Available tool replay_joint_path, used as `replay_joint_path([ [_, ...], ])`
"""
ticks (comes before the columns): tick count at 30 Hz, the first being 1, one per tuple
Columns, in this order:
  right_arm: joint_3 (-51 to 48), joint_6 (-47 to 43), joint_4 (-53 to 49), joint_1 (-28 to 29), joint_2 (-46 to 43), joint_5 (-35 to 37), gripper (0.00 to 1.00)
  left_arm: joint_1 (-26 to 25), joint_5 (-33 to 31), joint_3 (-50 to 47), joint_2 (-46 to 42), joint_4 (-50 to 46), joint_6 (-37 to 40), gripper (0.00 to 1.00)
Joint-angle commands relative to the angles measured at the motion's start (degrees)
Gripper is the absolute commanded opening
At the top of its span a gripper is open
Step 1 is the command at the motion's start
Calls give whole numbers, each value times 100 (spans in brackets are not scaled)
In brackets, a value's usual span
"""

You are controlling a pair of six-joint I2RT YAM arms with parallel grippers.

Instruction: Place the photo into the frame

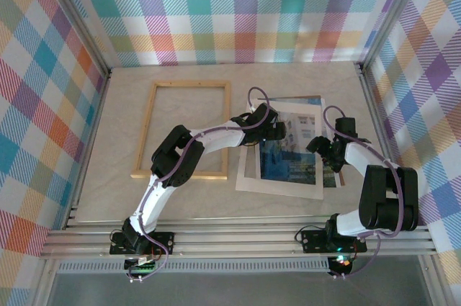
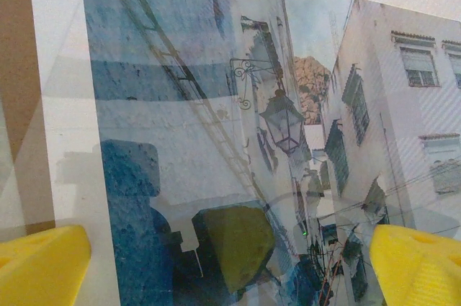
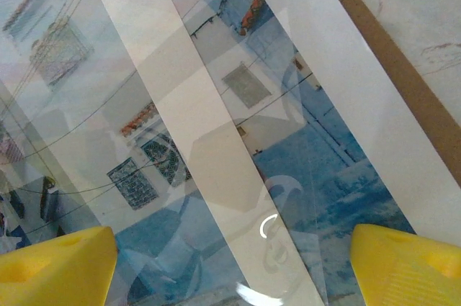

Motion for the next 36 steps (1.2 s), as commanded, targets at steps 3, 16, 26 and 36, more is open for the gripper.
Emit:
replay_joint_path([
  [3, -149, 119, 241, 186, 158, -608, 84, -57, 323, -141, 318, -308, -155, 100],
  [16, -147, 120, 357, 300, 95, -710, 84, -52, 420, -202, 351, -232, -217, 100],
  [26, 43, -123, 242, 296, -604, -1268, 84, -51, 420, -193, 378, -250, -235, 100],
  [36, -248, -219, 672, 286, -618, -1503, 85, -49, 403, -220, 341, -272, -235, 100],
])
